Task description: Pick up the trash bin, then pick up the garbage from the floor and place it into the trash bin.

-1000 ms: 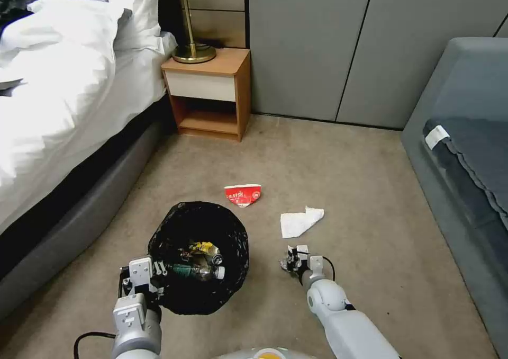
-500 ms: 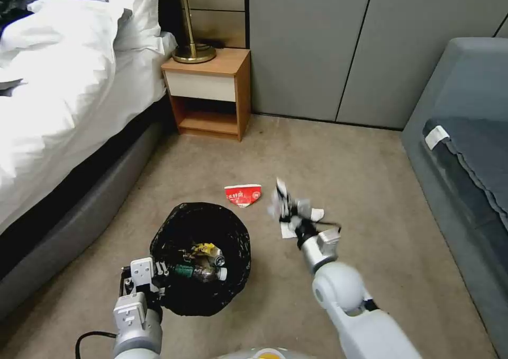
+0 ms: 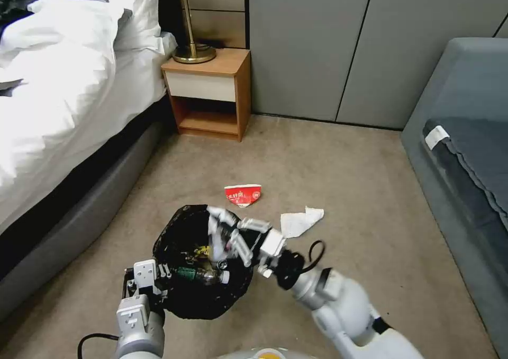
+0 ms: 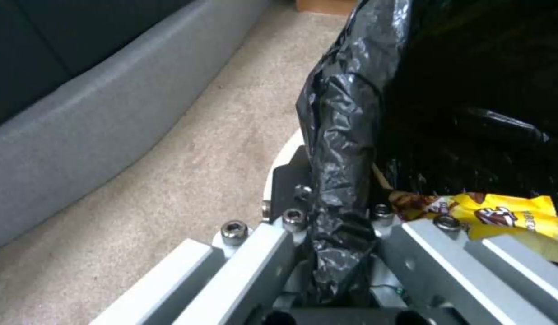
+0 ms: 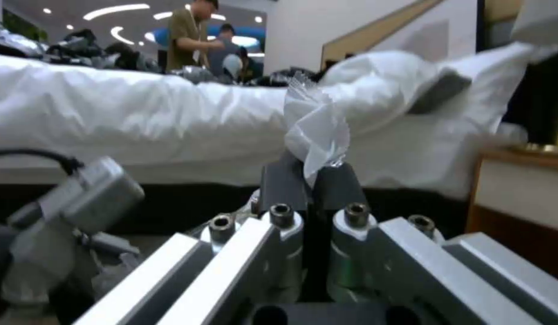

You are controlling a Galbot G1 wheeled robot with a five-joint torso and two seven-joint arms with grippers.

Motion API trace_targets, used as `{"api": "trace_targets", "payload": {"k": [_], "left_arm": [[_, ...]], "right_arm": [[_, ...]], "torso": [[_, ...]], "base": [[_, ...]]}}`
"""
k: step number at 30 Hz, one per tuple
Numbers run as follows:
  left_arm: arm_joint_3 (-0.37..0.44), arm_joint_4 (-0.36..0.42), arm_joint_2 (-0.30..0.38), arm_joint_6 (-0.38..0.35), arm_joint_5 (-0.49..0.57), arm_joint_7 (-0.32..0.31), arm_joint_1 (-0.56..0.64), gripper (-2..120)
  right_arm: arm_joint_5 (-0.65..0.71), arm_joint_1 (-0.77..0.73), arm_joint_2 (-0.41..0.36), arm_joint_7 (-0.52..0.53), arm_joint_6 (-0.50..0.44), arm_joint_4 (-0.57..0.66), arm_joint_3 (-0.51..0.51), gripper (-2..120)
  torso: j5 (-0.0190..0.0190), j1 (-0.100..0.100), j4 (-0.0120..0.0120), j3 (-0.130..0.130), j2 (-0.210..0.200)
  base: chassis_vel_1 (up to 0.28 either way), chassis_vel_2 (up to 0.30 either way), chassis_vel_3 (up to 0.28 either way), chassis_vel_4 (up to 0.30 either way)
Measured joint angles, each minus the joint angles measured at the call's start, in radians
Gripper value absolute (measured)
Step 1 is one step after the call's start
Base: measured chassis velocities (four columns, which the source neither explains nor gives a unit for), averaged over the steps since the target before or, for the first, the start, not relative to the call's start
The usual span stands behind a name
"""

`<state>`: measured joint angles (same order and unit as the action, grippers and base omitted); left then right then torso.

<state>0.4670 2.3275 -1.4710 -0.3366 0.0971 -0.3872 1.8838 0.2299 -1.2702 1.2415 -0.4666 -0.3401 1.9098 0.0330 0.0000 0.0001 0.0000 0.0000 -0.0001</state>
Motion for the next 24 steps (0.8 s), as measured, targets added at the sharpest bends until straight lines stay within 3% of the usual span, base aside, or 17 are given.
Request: {"api": "trace_targets", "payload": {"k": [15, 16, 24], "left_arm": [[-0.023, 0.015, -0.012, 0.003, -0.018, 0.000, 0.021, 1], [-0.023, 0.016, -0.012, 0.003, -0.018, 0.000, 0.020, 1], [-0.017, 0.016, -0.004, 0.002, -0.013, 0.000, 0.015, 1]], "right_arm": [[0.011, 0.141, 0.056, 0.066, 0.042, -0.242, 0.108, 0], [0.011, 0.146, 0.055, 0.075, 0.055, -0.244, 0.116, 8], [0.011, 0.138, 0.043, 0.087, 0.072, -0.210, 0.117, 35]], "torso": [[-0.0001, 0.000, 0.0001, 0.000, 0.000], [-0.0001, 0.000, 0.0000, 0.000, 0.000], [-0.0001, 0.000, 0.0000, 0.000, 0.000]], "base": [[0.000, 0.000, 0.000, 0.000], [0.000, 0.000, 0.000, 0.000], [0.000, 0.000, 0.000, 0.000]]}}
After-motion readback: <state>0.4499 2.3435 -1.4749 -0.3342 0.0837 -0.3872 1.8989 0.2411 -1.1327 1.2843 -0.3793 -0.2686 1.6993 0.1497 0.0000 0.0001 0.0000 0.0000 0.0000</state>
